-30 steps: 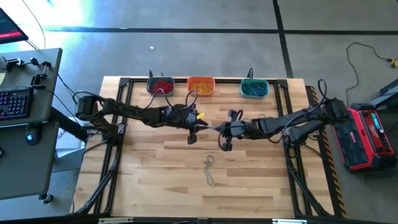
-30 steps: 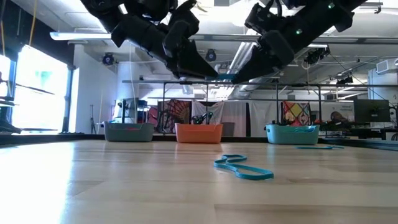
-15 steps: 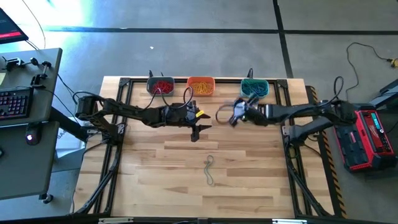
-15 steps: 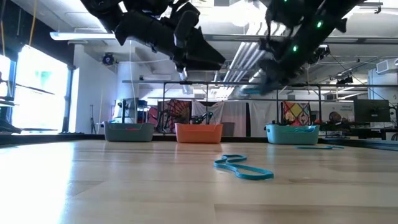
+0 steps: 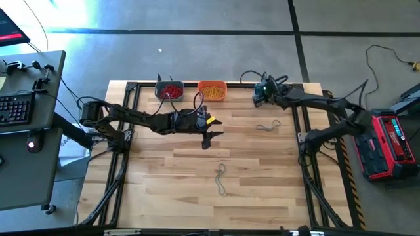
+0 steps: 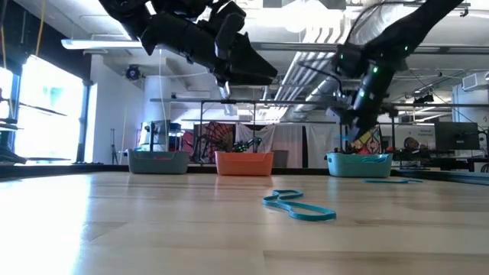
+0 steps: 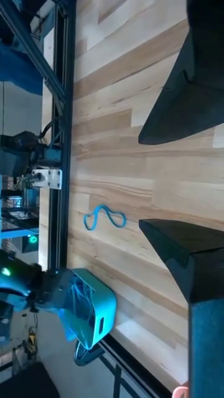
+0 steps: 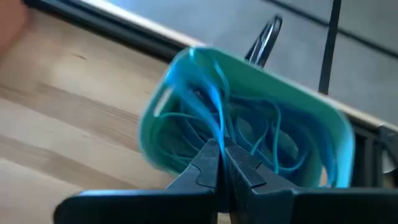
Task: Sort rubber bands into baskets
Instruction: Put the blue rubber band into the light blue bin
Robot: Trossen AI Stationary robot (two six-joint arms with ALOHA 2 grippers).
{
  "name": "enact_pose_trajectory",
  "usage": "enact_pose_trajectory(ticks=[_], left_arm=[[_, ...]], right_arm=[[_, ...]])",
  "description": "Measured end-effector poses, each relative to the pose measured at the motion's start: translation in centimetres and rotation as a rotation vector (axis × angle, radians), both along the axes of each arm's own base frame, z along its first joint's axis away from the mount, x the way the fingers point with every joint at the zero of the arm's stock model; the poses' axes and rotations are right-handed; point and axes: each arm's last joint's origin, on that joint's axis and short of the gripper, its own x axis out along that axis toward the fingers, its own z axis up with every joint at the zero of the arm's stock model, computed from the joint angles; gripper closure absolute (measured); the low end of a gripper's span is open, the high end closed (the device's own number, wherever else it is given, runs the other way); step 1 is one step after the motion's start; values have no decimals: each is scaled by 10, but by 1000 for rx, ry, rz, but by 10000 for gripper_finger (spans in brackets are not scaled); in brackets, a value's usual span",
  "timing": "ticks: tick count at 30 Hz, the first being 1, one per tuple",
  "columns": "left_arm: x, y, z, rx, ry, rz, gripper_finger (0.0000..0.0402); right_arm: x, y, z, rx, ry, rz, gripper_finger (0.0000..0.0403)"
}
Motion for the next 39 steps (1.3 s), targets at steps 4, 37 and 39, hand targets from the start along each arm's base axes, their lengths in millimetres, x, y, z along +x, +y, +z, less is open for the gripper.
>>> enact_pose_trajectory(ticks=[4,37,39], left_arm=[[0,0,0,2,0,-1,202],[-1,-3,-3,4,27,-11,202],[-1,-3,-3,5,29,-12,202]], right_arm=[[-5,-20,-16,40,17,-37,403],[-5,-73,-35,233,-38,-49,230],[-1,-76,-24,235,-14,-37,214]])
